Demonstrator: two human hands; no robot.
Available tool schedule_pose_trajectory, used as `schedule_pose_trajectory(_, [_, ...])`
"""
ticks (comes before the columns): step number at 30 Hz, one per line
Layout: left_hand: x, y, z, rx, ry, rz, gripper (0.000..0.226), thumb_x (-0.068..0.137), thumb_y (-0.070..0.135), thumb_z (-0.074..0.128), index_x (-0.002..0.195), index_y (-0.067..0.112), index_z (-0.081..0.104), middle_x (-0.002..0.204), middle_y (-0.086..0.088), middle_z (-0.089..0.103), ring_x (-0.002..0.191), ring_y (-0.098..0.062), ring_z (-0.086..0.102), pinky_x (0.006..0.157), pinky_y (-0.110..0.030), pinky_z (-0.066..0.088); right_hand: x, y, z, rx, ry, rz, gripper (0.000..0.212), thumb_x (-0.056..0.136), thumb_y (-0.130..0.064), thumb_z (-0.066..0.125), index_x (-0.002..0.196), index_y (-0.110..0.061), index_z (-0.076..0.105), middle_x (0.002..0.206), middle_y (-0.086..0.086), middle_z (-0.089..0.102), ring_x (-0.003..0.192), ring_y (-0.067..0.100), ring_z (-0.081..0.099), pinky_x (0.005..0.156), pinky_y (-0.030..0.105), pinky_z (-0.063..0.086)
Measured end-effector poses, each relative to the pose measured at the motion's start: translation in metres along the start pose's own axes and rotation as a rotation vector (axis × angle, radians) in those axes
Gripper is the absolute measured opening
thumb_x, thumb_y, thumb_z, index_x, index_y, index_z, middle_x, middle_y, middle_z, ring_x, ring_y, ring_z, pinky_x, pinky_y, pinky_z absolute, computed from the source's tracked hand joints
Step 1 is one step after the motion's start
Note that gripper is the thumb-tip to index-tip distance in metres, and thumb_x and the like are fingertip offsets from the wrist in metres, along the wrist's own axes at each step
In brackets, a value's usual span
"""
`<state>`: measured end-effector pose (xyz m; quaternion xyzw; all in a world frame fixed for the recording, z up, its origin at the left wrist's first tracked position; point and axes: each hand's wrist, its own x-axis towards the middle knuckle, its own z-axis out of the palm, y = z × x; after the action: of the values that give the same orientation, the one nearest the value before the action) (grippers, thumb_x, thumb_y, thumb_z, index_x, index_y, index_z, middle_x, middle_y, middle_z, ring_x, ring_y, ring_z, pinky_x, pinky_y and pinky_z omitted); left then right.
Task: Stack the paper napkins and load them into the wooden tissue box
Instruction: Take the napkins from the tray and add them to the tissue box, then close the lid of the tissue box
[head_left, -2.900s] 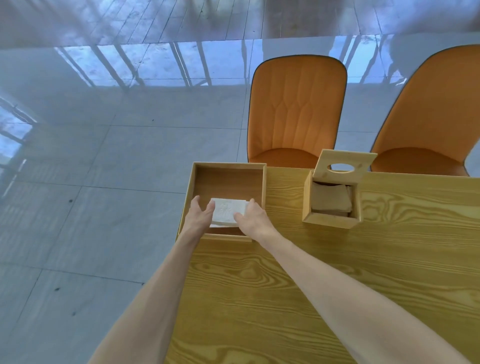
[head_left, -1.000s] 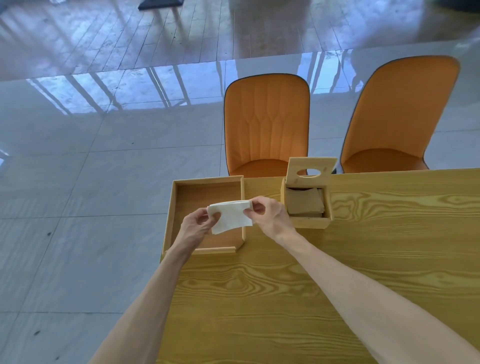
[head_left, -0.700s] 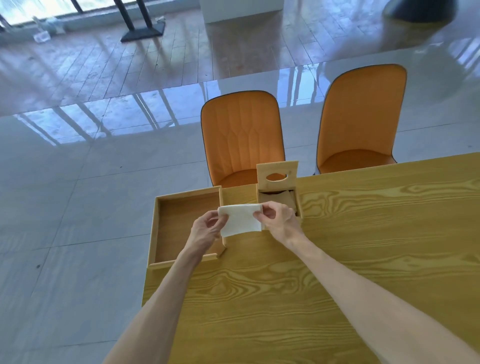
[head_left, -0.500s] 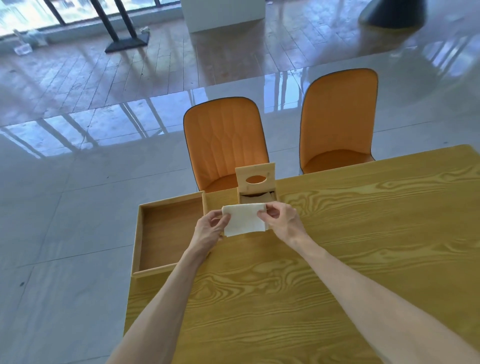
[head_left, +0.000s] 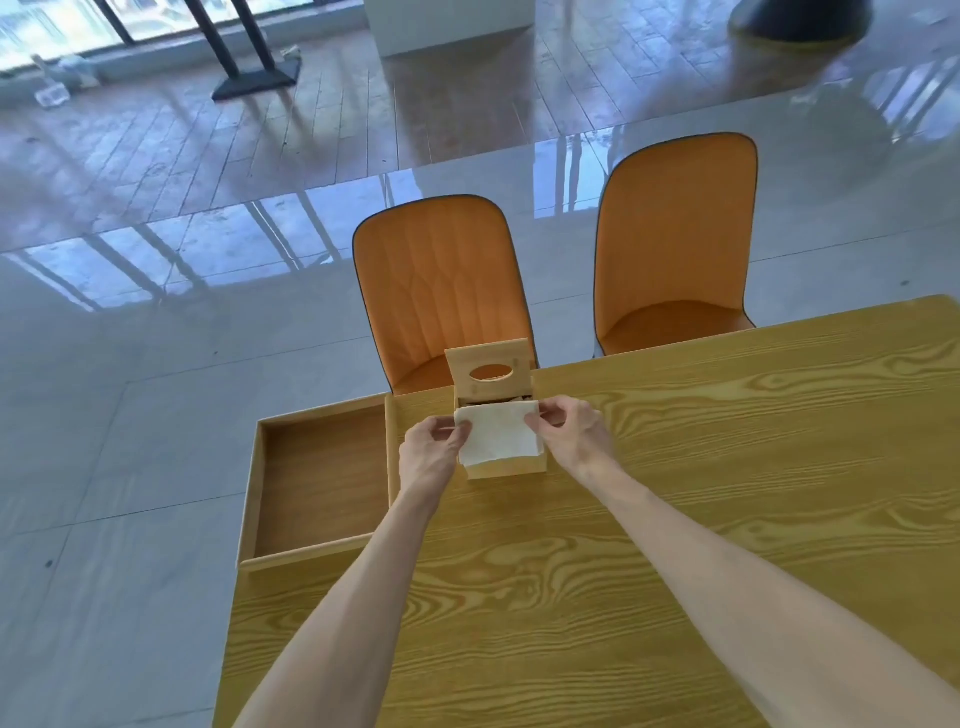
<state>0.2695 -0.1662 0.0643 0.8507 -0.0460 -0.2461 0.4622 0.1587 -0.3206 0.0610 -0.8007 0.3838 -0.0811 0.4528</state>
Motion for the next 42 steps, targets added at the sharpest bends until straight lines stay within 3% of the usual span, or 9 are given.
schedule_pose_trajectory(6, [0.016,0.002,0.007,0.152,0.081,0.031,0.044,0.095,0.044,0.059,0.123,0.011,0.066,0.123,-0.004,0.069,0.111,-0.02,0.063,0.093,-0.035,0.05,0.015,-0.005,0.014,-0.071,0.053,0.011,0.037,0.095,-0.042,0.061,0.116,-0.012,0.069,0.107,0.003,0.075,0.091,0.019,0.07,0.069,0.03,0.057])
schedule_pose_trajectory(10, [0.025,-0.004,0.016,0.336,0.106,0.078,0.044,0.095,0.048,0.054,0.121,0.015,0.068,0.132,-0.005,0.062,0.122,-0.023,0.055,0.09,-0.035,0.048,0.021,-0.007,0.021,-0.214,0.114,0.02,0.037,0.096,-0.044,0.056,0.111,-0.014,0.071,0.103,0.005,0.075,0.089,0.021,0.069,0.051,0.021,0.037])
schedule_pose_trajectory(17, [0.031,-0.01,0.032,0.59,0.148,0.212,0.038,0.096,0.046,0.054,0.113,0.017,0.071,0.135,-0.004,0.055,0.125,-0.024,0.047,0.09,-0.041,0.05,0.031,-0.005,0.031,-0.341,0.14,0.04,0.027,0.094,-0.041,0.062,0.104,-0.019,0.073,0.106,0.005,0.062,0.078,0.013,0.05,0.058,0.024,0.038])
schedule_pose_trajectory(24, [0.036,-0.012,0.032,0.32,0.212,0.148,0.035,0.094,0.032,0.062,0.126,0.019,0.054,0.126,-0.005,0.063,0.114,-0.024,0.061,0.078,-0.032,0.046,0.04,0.005,0.038,-0.21,0.193,0.022,0.028,0.089,-0.029,0.07,0.113,-0.018,0.059,0.11,0.002,0.063,0.088,0.017,0.063,0.065,0.027,0.049])
schedule_pose_trajectory(30, [0.048,0.003,0.013,0.074,0.092,-0.001,0.047,0.1,0.051,0.041,0.131,0.019,0.056,0.129,-0.007,0.064,0.112,-0.024,0.061,0.089,-0.035,0.048,0.057,0.006,0.019,-0.012,0.186,0.047,0.039,0.098,-0.05,0.047,0.114,-0.017,0.061,0.108,0.002,0.07,0.088,0.017,0.065,0.067,0.026,0.051])
schedule_pose_trajectory(32, [0.054,0.015,0.01,-0.048,0.006,-0.143,0.057,0.098,0.061,0.031,0.131,0.024,0.059,0.133,-0.006,0.059,0.114,-0.025,0.057,0.094,-0.041,0.048,0.067,-0.006,0.009,0.068,0.103,0.143,0.055,0.099,-0.056,0.039,0.118,-0.01,0.061,0.114,0.008,0.069,0.09,0.021,0.064,0.068,0.027,0.052])
schedule_pose_trajectory(34, [0.058,0.03,0.008,-0.146,-0.064,-0.304,0.068,0.095,0.069,0.024,0.131,0.025,0.06,0.136,-0.008,0.054,0.114,-0.028,0.053,0.089,-0.045,0.048,0.078,-0.021,0.003,0.223,-0.058,0.335,0.078,0.094,-0.069,0.031,0.127,-0.003,0.057,0.129,0.017,0.063,0.11,0.035,0.063,0.089,0.048,0.055])
schedule_pose_trajectory(36, [0.06,0.041,0.007,-0.156,-0.12,-0.408,0.079,0.089,0.077,0.022,0.138,0.025,0.054,0.145,-0.011,0.049,0.123,-0.035,0.051,0.091,-0.051,0.044,0.082,-0.035,-0.002,0.384,-0.229,0.526,0.093,0.084,-0.082,0.03,0.143,-0.013,0.048,0.15,0.016,0.045,0.133,0.041,0.046,0.104,0.059,0.043])
schedule_pose_trajectory(42, [0.056,0.054,0.007,-0.249,-0.211,-0.52,0.092,0.083,0.084,0.025,0.152,0.024,0.034,0.157,-0.017,0.035,0.14,-0.046,0.035,0.107,-0.064,0.032,0.081,-0.044,-0.013,0.451,-0.414,0.611,0.098,0.078,-0.087,0.033,0.153,-0.024,0.032,0.161,0.017,0.025,0.143,0.044,0.029,0.109,0.064,0.033])
